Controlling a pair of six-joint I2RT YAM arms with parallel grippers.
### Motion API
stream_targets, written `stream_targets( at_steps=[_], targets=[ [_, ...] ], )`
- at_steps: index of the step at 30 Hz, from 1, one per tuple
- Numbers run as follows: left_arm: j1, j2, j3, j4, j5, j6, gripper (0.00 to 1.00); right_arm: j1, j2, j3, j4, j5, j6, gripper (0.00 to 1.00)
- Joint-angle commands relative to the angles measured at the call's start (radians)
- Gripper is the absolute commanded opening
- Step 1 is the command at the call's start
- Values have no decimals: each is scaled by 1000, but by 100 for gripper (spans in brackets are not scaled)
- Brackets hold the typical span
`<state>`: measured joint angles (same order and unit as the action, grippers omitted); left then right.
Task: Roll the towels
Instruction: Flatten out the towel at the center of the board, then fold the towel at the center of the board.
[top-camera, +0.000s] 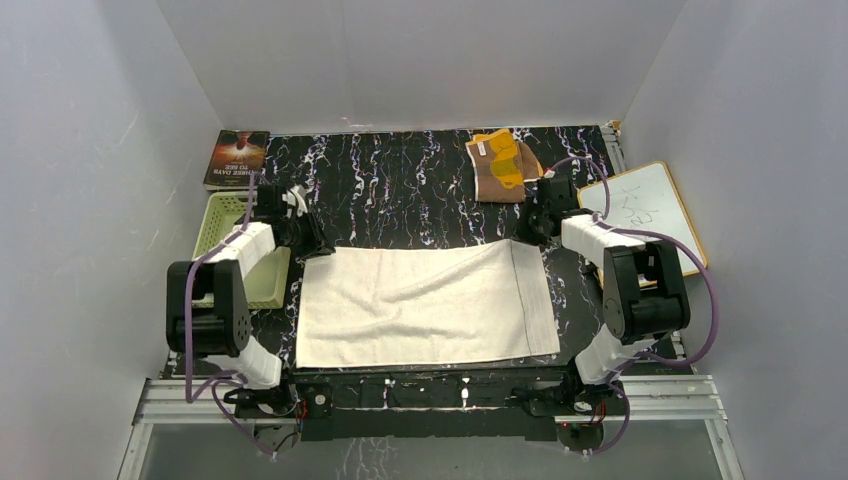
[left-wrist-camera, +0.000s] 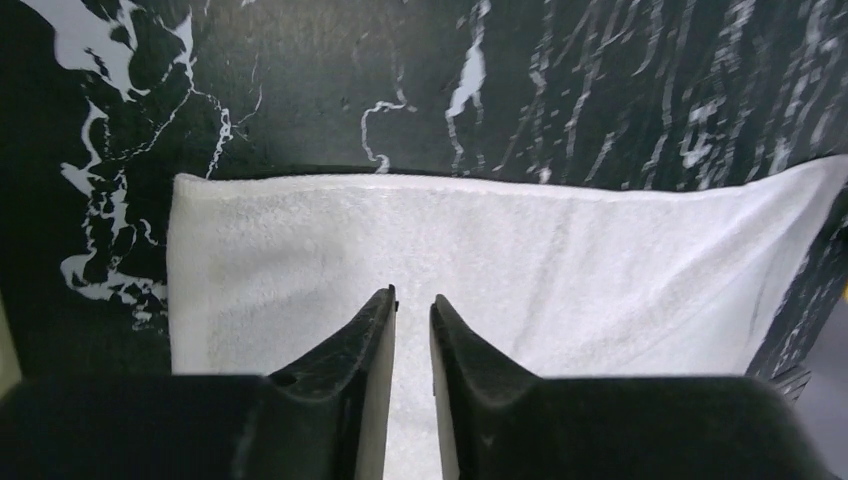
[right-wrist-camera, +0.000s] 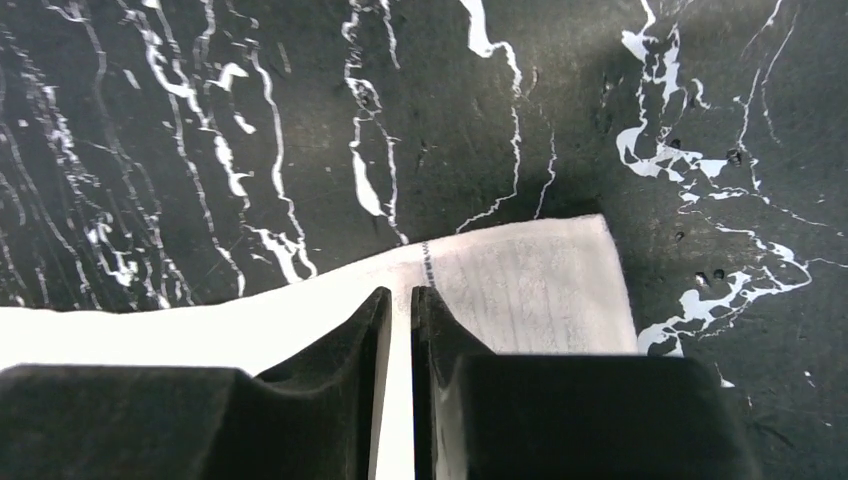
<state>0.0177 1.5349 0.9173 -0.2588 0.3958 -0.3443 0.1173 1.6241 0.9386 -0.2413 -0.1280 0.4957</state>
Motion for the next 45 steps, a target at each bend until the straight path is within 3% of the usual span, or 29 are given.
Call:
stream_targets(
  at_steps=[1, 3, 11, 19, 21, 24, 25, 28, 31, 36, 45],
  targets=[
    [3, 103, -16, 10, 49, -14, 10, -22, 45, -7, 53, -24, 13, 7],
    [4, 146, -6, 8, 39, -23, 0, -41, 65, -7, 53, -32, 24, 0],
    [4, 267, 55, 8, -67, -41, 0, -168, 174, 14, 51, -25, 19, 0],
    [6, 468, 317, 4, -93, -36, 0, -203, 273, 155, 104, -37, 5, 0],
    [7, 489, 384, -3, -96, -21, 0, -203, 264, 186, 112, -74, -2, 6],
    [7, 467, 444, 10, -79, -3, 0, -202, 203, 236, 54, -37, -1, 30],
    [8, 453, 452, 18, -78, -1, 1, -202, 181, 246, 41, -21, 0, 35],
    [8, 436, 497, -5, -61, 18, 26, -202, 145, 281, 0, 60, -23, 40],
    [8, 411, 522, -50, -68, 35, 39, -202, 173, 317, -73, 147, -76, 41],
    [16, 348, 478, -79, -119, 65, 43, -201, 208, 300, -89, 258, -204, 39],
    [27, 328, 442, -75, -102, 54, 44, -167, 227, 282, -59, 118, -295, 46]
  ],
)
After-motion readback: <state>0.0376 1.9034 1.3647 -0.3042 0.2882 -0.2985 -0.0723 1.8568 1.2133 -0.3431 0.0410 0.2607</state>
